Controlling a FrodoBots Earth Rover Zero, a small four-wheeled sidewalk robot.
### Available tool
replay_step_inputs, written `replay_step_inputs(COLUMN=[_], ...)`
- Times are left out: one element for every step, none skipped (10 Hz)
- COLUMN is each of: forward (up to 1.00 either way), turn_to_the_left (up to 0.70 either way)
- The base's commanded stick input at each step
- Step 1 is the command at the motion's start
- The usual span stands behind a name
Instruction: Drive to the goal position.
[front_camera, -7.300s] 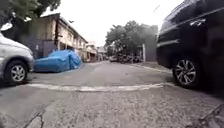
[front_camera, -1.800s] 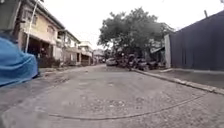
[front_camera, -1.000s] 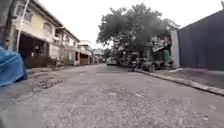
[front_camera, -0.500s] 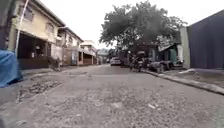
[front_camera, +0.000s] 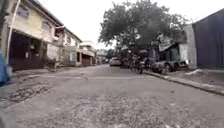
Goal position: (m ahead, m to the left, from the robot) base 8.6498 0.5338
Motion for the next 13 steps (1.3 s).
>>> replay_step_inputs(forward=[1.0, 1.0, 1.0, 1.0, 1.0, 1.0, 1.0, 1.0, 1.0, 1.0, 1.0, 1.0, 1.0], turn_to_the_left=[0.0, 0.0, 0.0, 0.0, 0.0, 0.0, 0.0, 0.0, 0.12, 0.27, 0.24, 0.06, 0.0])
